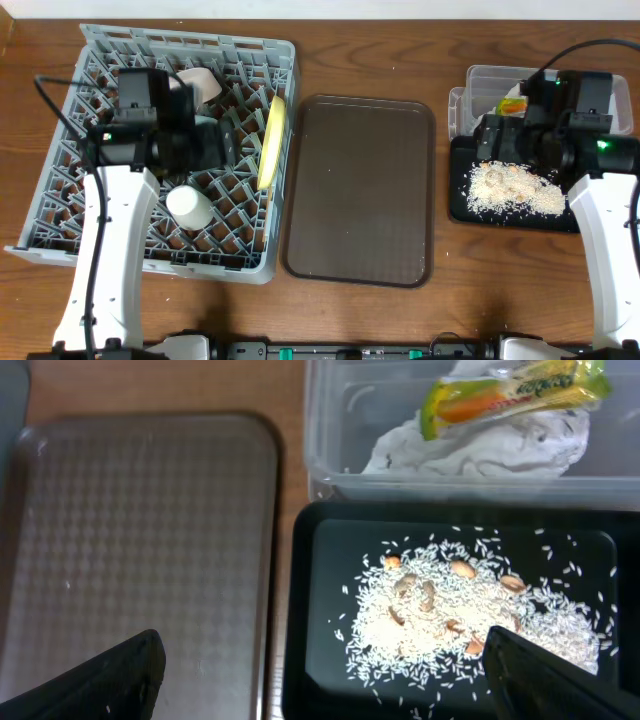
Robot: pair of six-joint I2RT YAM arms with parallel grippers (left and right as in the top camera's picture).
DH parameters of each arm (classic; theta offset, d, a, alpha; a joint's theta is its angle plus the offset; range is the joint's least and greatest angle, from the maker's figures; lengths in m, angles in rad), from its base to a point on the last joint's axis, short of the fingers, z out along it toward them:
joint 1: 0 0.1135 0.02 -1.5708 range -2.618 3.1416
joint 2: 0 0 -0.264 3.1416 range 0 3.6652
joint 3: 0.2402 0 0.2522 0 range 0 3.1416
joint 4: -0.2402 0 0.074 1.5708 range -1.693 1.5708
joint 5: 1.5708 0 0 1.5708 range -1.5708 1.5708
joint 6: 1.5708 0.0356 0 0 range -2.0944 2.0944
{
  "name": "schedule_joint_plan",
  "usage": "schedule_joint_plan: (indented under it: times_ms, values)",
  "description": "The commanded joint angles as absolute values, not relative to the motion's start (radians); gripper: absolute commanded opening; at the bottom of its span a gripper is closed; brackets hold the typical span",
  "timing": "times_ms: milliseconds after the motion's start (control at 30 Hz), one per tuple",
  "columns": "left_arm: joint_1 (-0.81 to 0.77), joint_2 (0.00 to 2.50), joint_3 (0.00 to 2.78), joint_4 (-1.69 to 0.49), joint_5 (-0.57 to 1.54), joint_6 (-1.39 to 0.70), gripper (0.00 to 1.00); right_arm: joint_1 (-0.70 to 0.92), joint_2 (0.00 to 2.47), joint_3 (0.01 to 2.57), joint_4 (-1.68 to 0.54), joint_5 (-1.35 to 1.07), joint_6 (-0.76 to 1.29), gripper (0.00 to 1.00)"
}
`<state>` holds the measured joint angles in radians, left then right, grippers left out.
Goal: Sort waste into correct bins and load items into the dishwasher
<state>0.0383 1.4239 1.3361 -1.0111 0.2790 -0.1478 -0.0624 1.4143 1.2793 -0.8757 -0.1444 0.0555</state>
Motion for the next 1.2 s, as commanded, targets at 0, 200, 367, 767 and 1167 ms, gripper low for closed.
schedule_joint_plan:
  times_ms: [0, 200, 367, 767, 1167]
  values:
    - [0.036, 1.428, 1.341, -1.131, 0.115, -0.205, 0.88, -0.044, 1.41, 1.292, -0.912, -0.113, 0.006, 0.99]
    - [-0.017, 1.32, 1.231, -1.146, 0.115, -0.136, 0.88, -0.046, 1.379, 1.242, -0.99, -0.082, 0.07, 0.99]
    - [-0.086, 1.072, 1.06, -0.997, 0.11, -0.107, 0.88, -0.045, 1.218, 1.077, -0.895, -0.069, 0.085, 0.99]
    - [-0.143, 0.479, 0.822, -0.874, 0.056, -0.102, 0.97, -0.046, 0.662, 0.849, -0.828, -0.041, 0.085, 0.99]
    - [-0.143, 0.43, 0.822, -0.881, 0.056, -0.102, 0.98, -0.046, 0.601, 0.849, -0.91, -0.041, 0.085, 0.99]
